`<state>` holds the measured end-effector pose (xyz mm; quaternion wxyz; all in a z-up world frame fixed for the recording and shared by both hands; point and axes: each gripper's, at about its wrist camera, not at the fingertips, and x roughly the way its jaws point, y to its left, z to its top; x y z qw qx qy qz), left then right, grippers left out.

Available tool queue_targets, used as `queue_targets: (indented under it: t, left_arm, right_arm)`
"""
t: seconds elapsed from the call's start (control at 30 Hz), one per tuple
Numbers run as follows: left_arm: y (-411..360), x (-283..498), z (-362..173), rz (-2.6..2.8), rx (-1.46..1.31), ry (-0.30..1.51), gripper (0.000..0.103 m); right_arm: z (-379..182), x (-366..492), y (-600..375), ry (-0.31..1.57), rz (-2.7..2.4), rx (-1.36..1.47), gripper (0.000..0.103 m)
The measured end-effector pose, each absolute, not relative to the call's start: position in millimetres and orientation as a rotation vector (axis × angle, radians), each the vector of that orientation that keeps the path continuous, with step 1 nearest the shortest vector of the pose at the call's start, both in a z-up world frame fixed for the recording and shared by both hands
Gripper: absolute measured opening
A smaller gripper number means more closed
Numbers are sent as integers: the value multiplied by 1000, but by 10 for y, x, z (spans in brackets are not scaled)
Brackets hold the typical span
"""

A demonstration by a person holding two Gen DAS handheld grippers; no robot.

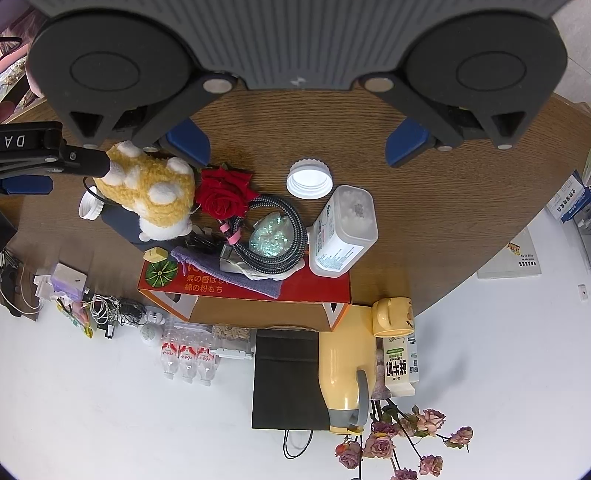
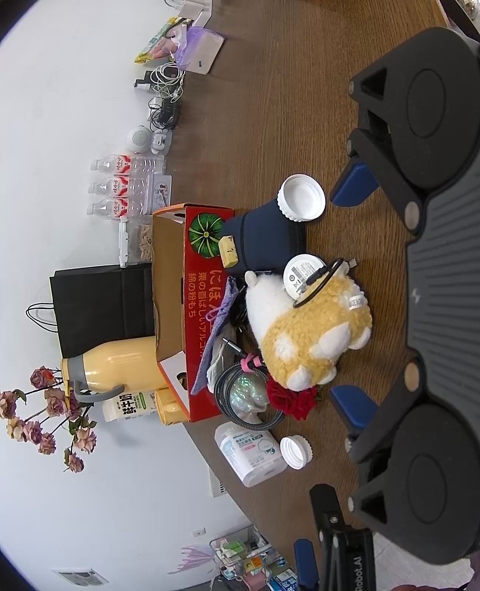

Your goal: Organize objects

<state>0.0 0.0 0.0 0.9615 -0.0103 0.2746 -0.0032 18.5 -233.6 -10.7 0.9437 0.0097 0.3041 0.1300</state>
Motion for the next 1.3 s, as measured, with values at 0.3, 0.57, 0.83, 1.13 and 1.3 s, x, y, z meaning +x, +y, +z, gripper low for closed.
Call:
queue_targets:
  t: [0.3,0.57,0.83,1.13,1.3]
  left_arm:
    - [0,0,0,-6,-21,557,103]
    - [0,0,0,-6,-20,557,103]
    - [0,0,1,-6,-20,558,103]
    - [0,1,0,-6,-19,558,103]
    - [0,1,-1,-6,-19,558,103]
  right_arm:
    - [-129,186,-2345,622,265,21,103]
    - [-141,192,-2353,624,265,22,103]
    - [-137,195,-2351,624,265,22,103]
    - [-137,196,-2351,624,265,22,103]
    - [-137,197,-2353,624,265,22,103]
